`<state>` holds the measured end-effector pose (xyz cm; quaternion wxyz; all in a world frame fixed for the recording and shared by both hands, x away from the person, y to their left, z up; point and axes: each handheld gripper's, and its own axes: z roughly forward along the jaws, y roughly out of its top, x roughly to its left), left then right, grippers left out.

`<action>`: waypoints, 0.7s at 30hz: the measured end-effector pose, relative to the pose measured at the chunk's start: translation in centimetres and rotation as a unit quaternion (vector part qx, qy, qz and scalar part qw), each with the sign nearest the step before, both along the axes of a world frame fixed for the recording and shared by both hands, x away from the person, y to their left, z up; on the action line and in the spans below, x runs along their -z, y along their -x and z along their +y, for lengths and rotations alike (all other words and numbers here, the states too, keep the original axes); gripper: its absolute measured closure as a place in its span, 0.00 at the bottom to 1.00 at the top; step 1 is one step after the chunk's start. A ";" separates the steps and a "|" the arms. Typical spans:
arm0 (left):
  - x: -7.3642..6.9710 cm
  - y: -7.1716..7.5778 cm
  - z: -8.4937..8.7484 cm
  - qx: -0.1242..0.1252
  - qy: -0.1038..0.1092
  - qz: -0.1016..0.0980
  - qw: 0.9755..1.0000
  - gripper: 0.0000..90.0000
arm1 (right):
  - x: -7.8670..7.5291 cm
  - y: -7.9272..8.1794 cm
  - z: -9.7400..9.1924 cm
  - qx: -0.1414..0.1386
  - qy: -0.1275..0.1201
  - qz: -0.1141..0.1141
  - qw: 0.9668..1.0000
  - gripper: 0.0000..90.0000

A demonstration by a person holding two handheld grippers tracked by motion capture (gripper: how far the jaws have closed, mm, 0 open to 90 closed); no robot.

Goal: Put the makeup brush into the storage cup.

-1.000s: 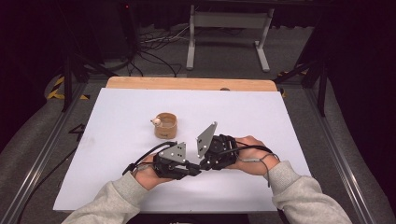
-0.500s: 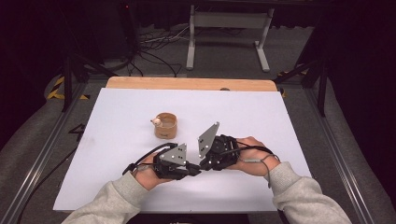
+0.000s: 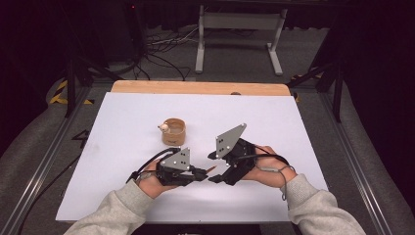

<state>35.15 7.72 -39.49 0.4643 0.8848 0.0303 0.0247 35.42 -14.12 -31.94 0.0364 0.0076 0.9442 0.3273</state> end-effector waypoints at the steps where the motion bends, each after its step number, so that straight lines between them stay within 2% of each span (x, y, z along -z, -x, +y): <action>1: 0.0 0.0 0.1 -0.003 0.003 -0.001 1.000 0.92 | 0.0 0.0 -0.3 0.006 -0.012 -0.001 1.000 0.30; 5: -0.2 -0.2 0.7 -0.018 0.022 -0.001 1.000 0.92 | 0.1 -0.1 -1.3 0.024 -0.048 -0.005 0.999 0.21; 11: -0.7 -0.5 1.8 -0.042 0.063 0.001 0.997 0.92 | 0.7 -0.1 -2.8 0.059 -0.098 -0.018 0.993 0.12; 17: -1.1 -1.0 2.8 -0.065 0.094 0.005 0.993 0.92 | 1.2 -0.3 -4.3 0.101 -0.141 -0.030 0.984 0.04; 21: -1.5 -1.4 3.6 -0.083 0.110 0.002 0.990 0.92 | 1.6 -0.3 -5.4 0.134 -0.166 -0.039 0.976 0.03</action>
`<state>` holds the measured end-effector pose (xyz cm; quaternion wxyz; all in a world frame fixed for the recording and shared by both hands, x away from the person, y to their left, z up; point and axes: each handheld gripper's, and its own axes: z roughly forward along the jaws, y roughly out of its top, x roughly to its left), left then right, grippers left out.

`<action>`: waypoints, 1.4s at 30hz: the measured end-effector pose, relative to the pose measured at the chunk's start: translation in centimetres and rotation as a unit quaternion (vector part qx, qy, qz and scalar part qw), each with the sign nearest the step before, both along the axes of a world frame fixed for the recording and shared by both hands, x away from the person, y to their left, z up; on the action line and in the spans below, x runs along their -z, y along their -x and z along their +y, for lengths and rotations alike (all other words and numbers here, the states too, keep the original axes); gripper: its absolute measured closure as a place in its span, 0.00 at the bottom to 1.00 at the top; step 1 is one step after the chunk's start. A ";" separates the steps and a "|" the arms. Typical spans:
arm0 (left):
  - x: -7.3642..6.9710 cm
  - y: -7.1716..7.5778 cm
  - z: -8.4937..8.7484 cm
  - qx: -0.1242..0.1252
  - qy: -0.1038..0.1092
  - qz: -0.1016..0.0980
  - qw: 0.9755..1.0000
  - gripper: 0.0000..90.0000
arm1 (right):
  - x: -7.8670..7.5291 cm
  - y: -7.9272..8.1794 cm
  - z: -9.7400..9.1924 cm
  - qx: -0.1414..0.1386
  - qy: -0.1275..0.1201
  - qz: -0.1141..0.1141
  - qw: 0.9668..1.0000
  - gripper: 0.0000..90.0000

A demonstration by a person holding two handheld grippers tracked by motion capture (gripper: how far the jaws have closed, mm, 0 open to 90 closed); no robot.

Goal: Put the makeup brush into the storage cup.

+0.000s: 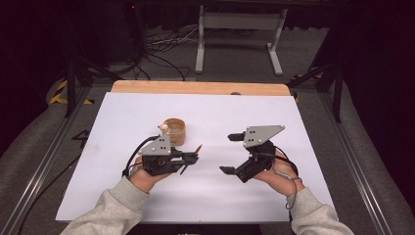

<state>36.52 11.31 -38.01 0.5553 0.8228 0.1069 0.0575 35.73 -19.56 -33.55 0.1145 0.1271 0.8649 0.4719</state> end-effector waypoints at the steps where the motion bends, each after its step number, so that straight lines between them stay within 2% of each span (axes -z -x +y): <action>1: -0.1 0.0 0.2 -0.005 0.002 -0.001 1.000 0.92 | 0.1 0.0 -0.1 0.007 -0.003 -0.003 1.000 0.02; 5: -0.3 -0.3 0.6 -0.021 0.006 -0.008 1.000 0.92 | 0.8 0.1 -0.9 0.039 -0.028 -0.009 0.999 0.02; 7: -0.4 -0.4 0.8 -0.027 0.008 -0.011 1.000 0.92 | 1.2 0.1 -1.2 0.047 -0.039 -0.009 0.998 0.02; 11: -0.8 -0.7 1.4 -0.050 0.016 -0.022 0.998 0.92 | 1.8 0.3 -1.7 0.062 -0.049 -0.009 0.997 0.01; 12: -0.8 -0.8 1.4 -0.055 0.020 -0.017 0.998 0.92 | 2.0 0.3 -1.8 0.065 -0.050 -0.010 0.997 0.02; 13: -0.9 -0.9 1.6 -0.059 0.019 -0.023 0.998 0.92 | 2.1 0.4 -1.9 0.068 -0.051 -0.010 0.996 0.02; 14: -0.9 -1.0 1.6 -0.065 0.024 -0.019 0.997 0.92 | 2.3 0.4 -2.0 0.070 -0.053 -0.008 0.996 0.02; 17: -1.0 -1.6 2.0 -0.075 0.036 -0.022 0.996 0.92 | 2.9 0.6 -2.5 0.081 -0.063 -0.004 0.995 0.02; 19: -1.0 -1.9 2.2 -0.081 0.046 -0.014 0.996 0.92 | 3.3 0.6 -2.7 0.084 -0.065 0.000 0.994 0.02; 20: -1.0 -1.9 2.2 -0.081 0.046 -0.014 0.996 0.92 | 3.3 0.6 -2.7 0.084 -0.065 0.000 0.994 0.02; 24: -1.2 -2.6 2.7 -0.102 0.061 -0.019 0.993 0.92 | 3.9 0.6 -3.2 0.089 -0.065 0.007 0.994 0.02; 34: -1.6 -4.1 3.0 -0.138 0.077 -0.025 0.987 0.92 | 4.9 0.6 -3.5 0.091 -0.075 0.019 0.993 0.02; 39: -1.8 -4.9 3.2 -0.147 0.082 -0.023 0.985 0.92 | 5.2 0.6 -3.3 0.088 -0.074 0.023 0.993 0.02; 42: -1.8 -5.1 3.2 -0.151 0.081 -0.028 0.985 0.92 | 5.4 0.6 -3.5 0.091 -0.078 0.021 0.993 0.01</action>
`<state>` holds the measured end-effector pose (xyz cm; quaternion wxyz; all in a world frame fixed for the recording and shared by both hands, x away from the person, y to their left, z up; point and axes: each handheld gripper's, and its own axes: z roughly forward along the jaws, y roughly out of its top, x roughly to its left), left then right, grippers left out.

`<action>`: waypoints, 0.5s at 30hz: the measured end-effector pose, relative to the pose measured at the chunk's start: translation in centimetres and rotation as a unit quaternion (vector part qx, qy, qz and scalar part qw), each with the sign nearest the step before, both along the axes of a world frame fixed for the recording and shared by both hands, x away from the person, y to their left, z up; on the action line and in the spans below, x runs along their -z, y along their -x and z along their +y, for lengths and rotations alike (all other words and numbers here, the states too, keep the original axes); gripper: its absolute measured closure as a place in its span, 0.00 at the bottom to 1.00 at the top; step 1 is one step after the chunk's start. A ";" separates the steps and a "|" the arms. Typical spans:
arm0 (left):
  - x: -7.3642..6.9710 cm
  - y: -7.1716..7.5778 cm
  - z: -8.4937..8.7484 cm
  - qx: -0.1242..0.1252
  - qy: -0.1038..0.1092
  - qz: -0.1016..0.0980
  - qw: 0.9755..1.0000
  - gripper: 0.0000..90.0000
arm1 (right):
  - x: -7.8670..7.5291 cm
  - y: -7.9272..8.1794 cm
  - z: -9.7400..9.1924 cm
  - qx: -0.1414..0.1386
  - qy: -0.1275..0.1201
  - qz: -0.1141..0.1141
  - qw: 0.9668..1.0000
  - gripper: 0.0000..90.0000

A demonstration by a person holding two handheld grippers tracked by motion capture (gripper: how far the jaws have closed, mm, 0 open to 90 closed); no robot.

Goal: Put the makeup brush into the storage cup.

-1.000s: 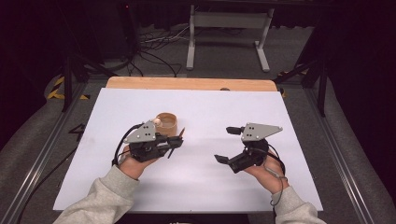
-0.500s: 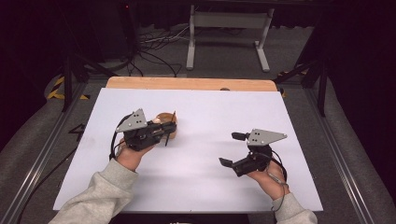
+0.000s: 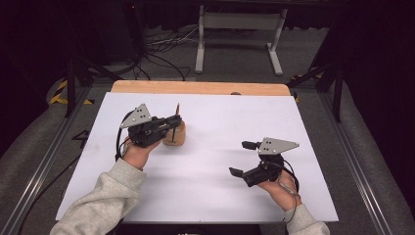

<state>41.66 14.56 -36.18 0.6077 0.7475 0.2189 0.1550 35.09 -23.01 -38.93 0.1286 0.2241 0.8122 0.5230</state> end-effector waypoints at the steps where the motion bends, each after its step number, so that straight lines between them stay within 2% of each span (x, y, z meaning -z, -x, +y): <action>1: 0.0 -0.2 0.1 -0.007 0.001 -0.001 1.000 0.92 | 0.1 0.0 -0.1 0.002 -0.002 0.000 1.000 0.01; 6: 0.1 -0.8 0.3 -0.018 0.005 0.000 1.000 0.91 | 0.3 0.0 -0.3 0.010 -0.009 0.000 1.000 0.01; 9: 0.3 -1.3 0.6 -0.018 0.024 0.002 1.000 0.91 | 0.4 0.1 -0.4 0.011 -0.009 0.001 1.000 0.01; 15: 0.4 -1.9 0.7 -0.027 0.034 0.000 0.999 0.91 | 0.5 0.0 -0.5 0.009 -0.013 0.007 1.000 0.01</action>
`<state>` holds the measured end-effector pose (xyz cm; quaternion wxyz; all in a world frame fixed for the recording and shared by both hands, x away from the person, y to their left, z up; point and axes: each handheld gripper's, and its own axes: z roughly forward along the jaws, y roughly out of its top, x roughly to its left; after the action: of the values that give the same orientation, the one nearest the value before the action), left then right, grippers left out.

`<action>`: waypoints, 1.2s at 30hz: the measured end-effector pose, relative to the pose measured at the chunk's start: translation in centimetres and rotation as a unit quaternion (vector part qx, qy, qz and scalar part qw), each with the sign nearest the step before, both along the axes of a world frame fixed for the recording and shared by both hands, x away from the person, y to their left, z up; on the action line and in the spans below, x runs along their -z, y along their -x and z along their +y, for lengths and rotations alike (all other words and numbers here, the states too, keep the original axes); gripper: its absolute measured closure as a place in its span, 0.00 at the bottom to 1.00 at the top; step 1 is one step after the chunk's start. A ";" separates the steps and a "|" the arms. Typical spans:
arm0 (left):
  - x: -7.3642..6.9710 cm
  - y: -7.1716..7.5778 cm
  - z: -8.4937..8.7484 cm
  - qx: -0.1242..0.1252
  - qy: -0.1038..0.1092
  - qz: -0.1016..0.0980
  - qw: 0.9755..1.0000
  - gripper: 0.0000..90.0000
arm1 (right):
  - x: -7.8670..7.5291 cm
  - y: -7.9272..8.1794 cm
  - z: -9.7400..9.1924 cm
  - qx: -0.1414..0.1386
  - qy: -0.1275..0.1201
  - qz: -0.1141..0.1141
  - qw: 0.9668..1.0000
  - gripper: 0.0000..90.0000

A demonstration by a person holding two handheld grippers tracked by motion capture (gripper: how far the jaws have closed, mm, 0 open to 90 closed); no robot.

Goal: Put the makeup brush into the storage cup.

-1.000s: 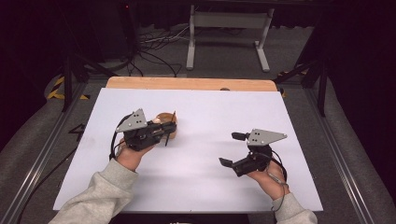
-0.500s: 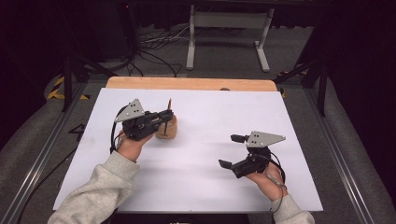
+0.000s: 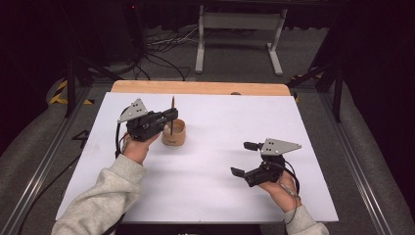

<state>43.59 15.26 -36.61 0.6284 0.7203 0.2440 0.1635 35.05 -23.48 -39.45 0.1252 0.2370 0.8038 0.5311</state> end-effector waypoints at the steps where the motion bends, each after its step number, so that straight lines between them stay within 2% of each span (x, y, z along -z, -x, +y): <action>1: 0.0 -0.1 0.0 -0.002 -0.002 0.000 1.000 0.91 | 0.0 0.0 0.0 0.000 0.000 0.000 1.000 0.01; 6: 0.1 -0.5 -0.3 -0.009 -0.005 -0.010 1.000 0.91 | 0.2 -0.1 0.0 -0.003 -0.004 0.006 1.000 0.01; 9: 0.4 -1.1 -0.3 -0.016 -0.002 -0.027 1.000 0.91 | 0.4 -0.1 0.0 -0.006 -0.003 0.011 1.000 0.01; 12: 0.5 -1.4 -0.2 -0.012 0.004 -0.020 1.000 0.91 | 0.4 -0.1 0.1 -0.007 -0.003 0.013 1.000 0.01; 13: 0.7 -1.8 -0.3 -0.012 0.009 -0.010 1.000 0.91 | 0.4 -0.1 0.1 -0.008 -0.004 0.013 1.000 0.01; 15: 0.7 -1.9 -0.2 -0.016 0.009 -0.012 1.000 0.91 | 0.4 -0.1 0.1 -0.010 -0.005 0.013 1.000 0.01; 16: 0.8 -2.1 -0.2 -0.018 0.010 -0.017 1.000 0.91 | 0.4 -0.1 0.1 -0.010 -0.005 0.013 1.000 0.01; 17: 1.0 -2.3 -0.3 -0.024 0.009 -0.032 0.999 0.91 | 0.4 -0.1 0.1 -0.011 -0.005 0.013 1.000 0.01; 28: 2.0 -3.2 -0.5 -0.026 0.000 -0.021 0.999 0.91 | 0.4 0.0 0.1 -0.018 -0.010 0.014 1.000 0.01; 36: 2.8 -3.3 -0.6 -0.026 -0.006 -0.012 1.000 0.91 | 0.5 0.0 0.3 -0.028 -0.013 0.015 0.999 0.01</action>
<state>46.92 14.64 -39.43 0.6224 0.7154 0.2540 0.1905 35.01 -23.22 -39.90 0.0948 0.2244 0.8047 0.5414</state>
